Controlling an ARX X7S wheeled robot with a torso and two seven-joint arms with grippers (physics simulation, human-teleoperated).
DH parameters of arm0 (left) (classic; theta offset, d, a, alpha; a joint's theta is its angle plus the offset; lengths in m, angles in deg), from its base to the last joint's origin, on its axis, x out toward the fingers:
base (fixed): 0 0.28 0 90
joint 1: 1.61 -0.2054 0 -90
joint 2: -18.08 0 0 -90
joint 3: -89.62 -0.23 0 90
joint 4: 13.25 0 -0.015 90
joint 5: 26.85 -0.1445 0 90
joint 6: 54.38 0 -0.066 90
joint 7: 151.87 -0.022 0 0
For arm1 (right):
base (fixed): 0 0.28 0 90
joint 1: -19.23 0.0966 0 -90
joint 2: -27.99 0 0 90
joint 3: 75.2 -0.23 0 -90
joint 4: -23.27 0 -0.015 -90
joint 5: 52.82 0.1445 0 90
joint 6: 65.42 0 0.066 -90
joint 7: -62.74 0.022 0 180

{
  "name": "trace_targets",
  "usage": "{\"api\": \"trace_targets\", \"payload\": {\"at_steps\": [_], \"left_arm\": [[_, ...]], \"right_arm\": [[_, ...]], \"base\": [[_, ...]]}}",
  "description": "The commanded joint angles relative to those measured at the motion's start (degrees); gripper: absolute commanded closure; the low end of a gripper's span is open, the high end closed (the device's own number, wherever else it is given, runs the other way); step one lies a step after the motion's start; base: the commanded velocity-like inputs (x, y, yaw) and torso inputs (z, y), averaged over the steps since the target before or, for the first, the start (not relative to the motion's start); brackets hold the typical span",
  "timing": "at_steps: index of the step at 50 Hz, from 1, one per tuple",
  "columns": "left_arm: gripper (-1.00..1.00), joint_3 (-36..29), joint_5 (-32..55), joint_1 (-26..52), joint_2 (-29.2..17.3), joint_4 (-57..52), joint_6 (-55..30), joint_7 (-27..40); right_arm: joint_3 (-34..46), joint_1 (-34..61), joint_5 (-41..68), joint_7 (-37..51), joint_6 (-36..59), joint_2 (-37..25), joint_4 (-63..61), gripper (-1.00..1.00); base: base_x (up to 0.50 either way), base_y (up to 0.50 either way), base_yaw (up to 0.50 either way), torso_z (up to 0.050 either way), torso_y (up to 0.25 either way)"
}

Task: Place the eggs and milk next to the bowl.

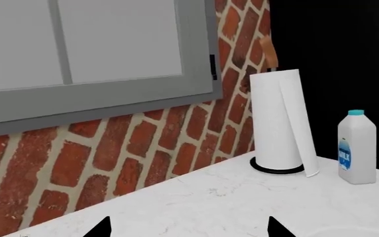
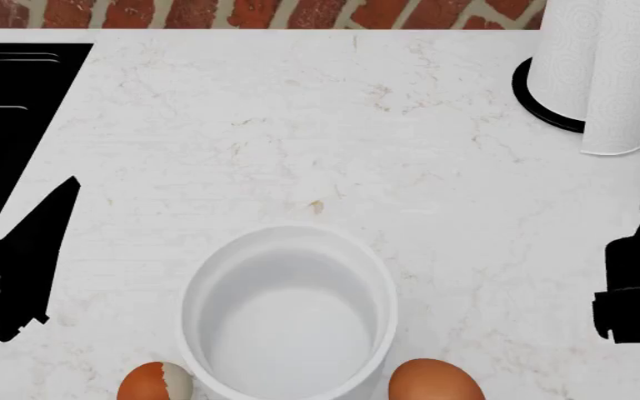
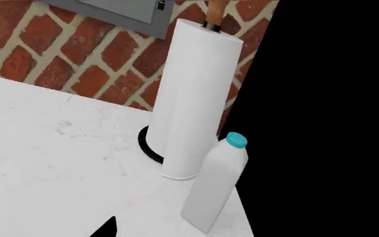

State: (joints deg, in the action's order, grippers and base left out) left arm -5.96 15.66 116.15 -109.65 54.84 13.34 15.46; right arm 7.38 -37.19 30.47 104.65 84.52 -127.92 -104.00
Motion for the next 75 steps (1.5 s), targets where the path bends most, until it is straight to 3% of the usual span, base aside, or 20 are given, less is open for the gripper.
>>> {"api": "trace_targets", "payload": {"at_steps": [1, 32, 49, 75], "left_arm": [[-1.00, -0.2, 0.1, 5.8, 1.1, 1.6, -3.0, -1.0], [-1.00, -0.8, 0.4, 9.0, 0.4, 3.4, -4.6, -1.2], [-1.00, -4.5, -3.1, 14.3, 3.5, 10.6, -3.5, -2.9], [-1.00, -5.8, -3.5, 18.4, 4.1, 13.3, -5.0, -3.1]], "right_arm": [[-0.6, -2.8, -11.0, 1.6, -4.2, 6.6, 4.9, -1.00], [15.5, 14.3, -24.8, -1.4, -4.2, 15.8, 23.3, -1.00], [23.8, 22.7, -33.7, -5.5, -7.7, 22.4, 35.1, -1.00], [27.3, 26.7, -39.0, -9.8, -12.3, 25.5, 46.7, -1.00]], "base": [[0.00, 0.00, 0.00, 0.000, 0.000], [0.00, 0.00, 0.00, 0.000, 0.000], [0.00, 0.00, 0.00, 0.000, 0.000], [0.00, 0.00, 0.00, 0.000, 0.000]]}}
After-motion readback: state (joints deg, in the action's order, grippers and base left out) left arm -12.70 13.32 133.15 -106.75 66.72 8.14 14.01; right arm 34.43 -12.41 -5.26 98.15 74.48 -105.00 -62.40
